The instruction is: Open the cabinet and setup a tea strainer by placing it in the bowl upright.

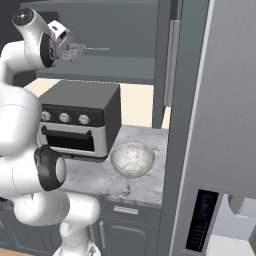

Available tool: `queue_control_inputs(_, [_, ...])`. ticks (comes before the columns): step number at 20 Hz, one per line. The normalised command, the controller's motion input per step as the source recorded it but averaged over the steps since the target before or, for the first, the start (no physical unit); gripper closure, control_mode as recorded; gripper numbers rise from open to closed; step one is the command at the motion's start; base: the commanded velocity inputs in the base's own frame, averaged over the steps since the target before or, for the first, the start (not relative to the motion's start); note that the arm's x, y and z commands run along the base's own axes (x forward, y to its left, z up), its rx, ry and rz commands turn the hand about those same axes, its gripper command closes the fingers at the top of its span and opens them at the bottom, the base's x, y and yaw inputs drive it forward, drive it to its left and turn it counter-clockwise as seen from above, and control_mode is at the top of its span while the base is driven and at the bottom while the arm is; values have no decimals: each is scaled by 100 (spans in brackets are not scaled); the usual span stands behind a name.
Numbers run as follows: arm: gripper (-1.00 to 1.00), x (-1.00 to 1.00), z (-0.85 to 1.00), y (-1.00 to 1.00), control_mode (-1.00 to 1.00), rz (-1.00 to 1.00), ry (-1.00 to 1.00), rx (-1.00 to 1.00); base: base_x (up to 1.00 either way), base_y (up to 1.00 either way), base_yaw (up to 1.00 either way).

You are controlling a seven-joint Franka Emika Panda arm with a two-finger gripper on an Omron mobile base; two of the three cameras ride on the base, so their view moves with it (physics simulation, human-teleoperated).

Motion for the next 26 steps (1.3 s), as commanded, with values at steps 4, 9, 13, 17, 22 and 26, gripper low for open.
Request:
queue_control_inputs(4, [-100,16,0,10,-100,0,0,-7,0,0,0])
queue_control_inputs(9, [-100,33,0,1,-100,1,8,-1,0,0,0])
queue_control_inputs(13, [-100,30,0,22,-100,1,12,-7,0,0,0])
queue_control_inputs(17, [-100,24,0,25,-100,2,9,-8,0,0,0])
queue_control_inputs(22, [-100,21,-1,11,-100,5,9,-4,0,0,0])
queue_control_inputs(26, [-100,31,-7,20,-100,8,9,-3,0,0,0])
